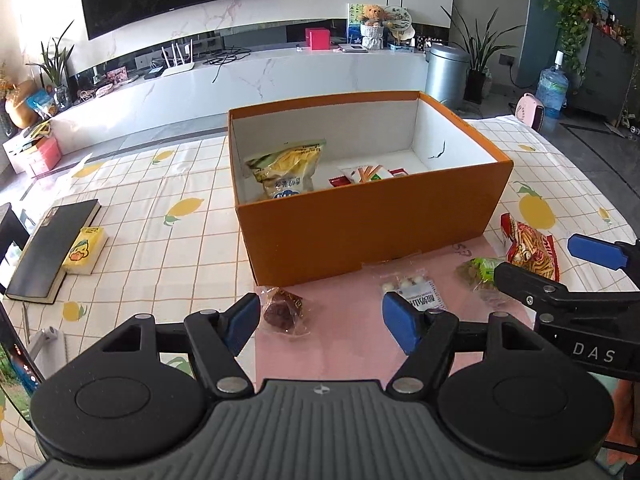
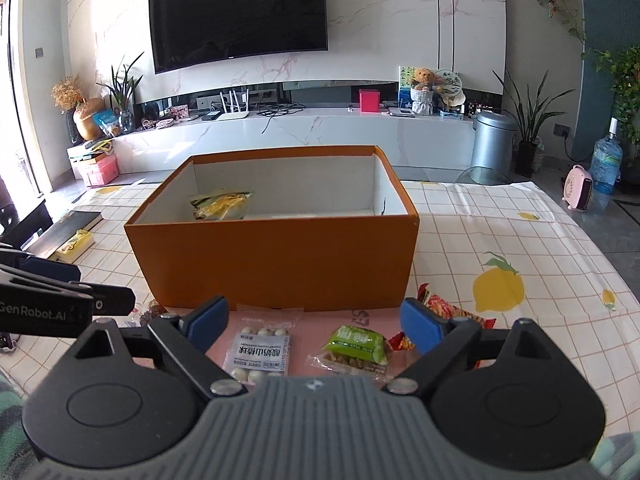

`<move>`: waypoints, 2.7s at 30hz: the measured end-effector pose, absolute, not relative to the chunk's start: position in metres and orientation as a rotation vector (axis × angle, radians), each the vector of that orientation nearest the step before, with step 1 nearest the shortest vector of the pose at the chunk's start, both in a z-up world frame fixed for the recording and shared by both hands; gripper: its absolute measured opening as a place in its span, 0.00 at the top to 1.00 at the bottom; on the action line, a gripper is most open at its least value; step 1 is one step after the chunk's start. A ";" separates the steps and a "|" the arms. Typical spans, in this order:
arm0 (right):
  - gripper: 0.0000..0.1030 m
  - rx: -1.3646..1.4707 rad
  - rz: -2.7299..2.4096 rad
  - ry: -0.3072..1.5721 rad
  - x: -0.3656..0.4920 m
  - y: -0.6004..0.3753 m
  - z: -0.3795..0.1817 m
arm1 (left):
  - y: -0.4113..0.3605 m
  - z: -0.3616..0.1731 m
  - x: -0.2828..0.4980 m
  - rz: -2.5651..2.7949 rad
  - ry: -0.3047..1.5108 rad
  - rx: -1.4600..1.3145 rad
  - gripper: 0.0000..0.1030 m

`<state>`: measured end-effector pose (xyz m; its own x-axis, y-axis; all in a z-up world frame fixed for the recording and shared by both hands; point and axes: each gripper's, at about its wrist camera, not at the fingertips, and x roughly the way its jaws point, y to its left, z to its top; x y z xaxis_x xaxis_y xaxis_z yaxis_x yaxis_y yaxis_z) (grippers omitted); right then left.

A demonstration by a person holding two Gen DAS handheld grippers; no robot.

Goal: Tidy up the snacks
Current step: 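Raise both open tools out of the box and back over the mat, then lower the left tool to the dried-meat packet while the right tool approaches the white candy-ball packet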

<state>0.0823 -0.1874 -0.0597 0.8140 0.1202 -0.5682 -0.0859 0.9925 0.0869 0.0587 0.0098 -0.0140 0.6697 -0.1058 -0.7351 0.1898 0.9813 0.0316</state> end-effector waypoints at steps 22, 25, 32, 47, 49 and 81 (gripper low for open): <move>0.21 -0.012 0.137 0.754 0.132 -0.155 -0.124 | 0.036 -0.059 0.093 -0.137 0.886 0.023 0.20; 0.20 -0.054 0.138 0.738 0.134 -0.149 -0.128 | 0.034 -0.065 0.098 -0.143 0.891 0.044 0.19; 0.30 -0.085 0.215 0.702 0.128 -0.136 -0.129 | 0.039 -0.080 0.103 -0.128 0.902 0.068 0.19; 0.28 0.002 0.266 0.749 0.139 -0.126 -0.143 | 0.037 -0.094 0.112 -0.129 0.881 0.042 0.26; 0.24 -0.028 0.269 0.753 0.139 -0.121 -0.145 | 0.035 -0.095 0.112 -0.134 0.872 0.049 0.28; 0.42 -0.016 0.216 0.814 0.139 -0.124 -0.153 | 0.030 -0.097 0.104 -0.190 0.837 0.019 0.40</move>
<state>0.1388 -0.1236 -0.1531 0.6658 0.1853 -0.7227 -0.1979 0.9778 0.0684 0.1045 0.0298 -0.0966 0.6538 -0.1599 -0.7396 0.1749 0.9829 -0.0578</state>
